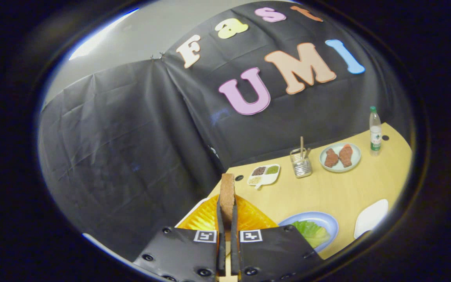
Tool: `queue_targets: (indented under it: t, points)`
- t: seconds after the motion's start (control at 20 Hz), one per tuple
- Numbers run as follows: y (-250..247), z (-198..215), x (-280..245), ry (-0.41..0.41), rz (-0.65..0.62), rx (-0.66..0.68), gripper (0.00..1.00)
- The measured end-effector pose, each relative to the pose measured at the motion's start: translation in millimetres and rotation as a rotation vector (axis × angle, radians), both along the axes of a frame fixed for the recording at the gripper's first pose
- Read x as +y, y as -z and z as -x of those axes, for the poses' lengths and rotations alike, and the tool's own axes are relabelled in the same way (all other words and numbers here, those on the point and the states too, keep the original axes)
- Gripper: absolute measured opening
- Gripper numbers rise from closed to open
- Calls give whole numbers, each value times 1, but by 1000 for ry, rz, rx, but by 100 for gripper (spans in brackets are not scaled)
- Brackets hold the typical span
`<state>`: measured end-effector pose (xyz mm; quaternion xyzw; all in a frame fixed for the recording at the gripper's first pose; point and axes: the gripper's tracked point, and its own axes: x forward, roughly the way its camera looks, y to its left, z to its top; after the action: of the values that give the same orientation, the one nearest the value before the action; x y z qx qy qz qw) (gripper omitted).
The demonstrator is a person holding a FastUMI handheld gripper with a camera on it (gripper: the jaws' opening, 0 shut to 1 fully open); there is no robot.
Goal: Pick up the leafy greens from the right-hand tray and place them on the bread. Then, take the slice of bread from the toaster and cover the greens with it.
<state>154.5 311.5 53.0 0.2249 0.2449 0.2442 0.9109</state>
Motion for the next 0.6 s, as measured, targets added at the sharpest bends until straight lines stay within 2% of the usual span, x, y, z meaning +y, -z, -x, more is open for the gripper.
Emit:
queue_targets:
  t: [0.3,0.45,0.6]
  points:
    - [74,9,-32,46,-180,108,8]
    - [106,1,-54,128,-187,116,8]
    - [153,1,-68,174,-149,204,8]
